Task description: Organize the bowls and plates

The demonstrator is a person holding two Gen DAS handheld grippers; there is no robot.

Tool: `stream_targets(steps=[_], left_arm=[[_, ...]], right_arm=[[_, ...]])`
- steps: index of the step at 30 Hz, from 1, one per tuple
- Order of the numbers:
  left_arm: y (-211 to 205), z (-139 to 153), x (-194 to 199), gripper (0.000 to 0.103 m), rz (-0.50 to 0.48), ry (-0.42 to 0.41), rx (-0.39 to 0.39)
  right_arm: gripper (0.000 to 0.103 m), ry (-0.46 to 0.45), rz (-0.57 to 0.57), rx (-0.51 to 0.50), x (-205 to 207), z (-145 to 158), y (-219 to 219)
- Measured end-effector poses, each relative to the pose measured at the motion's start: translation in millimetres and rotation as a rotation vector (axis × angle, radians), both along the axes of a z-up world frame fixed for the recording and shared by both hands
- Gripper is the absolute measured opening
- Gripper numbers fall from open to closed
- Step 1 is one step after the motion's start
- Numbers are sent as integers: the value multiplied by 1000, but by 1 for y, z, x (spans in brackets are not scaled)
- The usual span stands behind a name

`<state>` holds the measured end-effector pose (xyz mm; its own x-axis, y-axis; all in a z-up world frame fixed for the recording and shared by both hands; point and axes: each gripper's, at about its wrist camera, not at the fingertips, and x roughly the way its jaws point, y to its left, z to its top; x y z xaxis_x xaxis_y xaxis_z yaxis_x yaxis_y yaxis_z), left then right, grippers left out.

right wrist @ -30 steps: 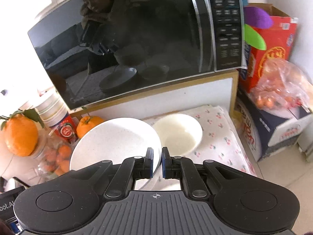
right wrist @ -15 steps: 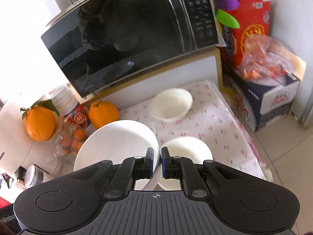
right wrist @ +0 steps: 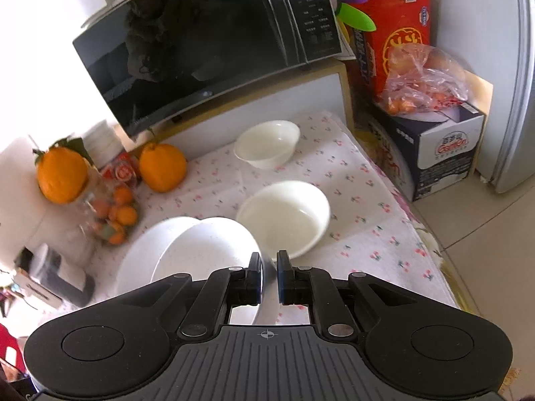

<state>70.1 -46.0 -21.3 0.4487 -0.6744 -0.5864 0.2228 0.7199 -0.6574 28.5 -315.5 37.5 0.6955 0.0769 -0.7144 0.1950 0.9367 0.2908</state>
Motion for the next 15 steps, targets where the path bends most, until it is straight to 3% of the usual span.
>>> stream_targets(steps=[6, 15], left_arm=[[-3, -14, -4, 13, -27, 39, -1], [-18, -29, -6, 14, -70, 82, 2]], right_arm=[[10, 58, 28, -56, -7, -12, 0], [11, 158, 12, 4, -6, -32, -23]])
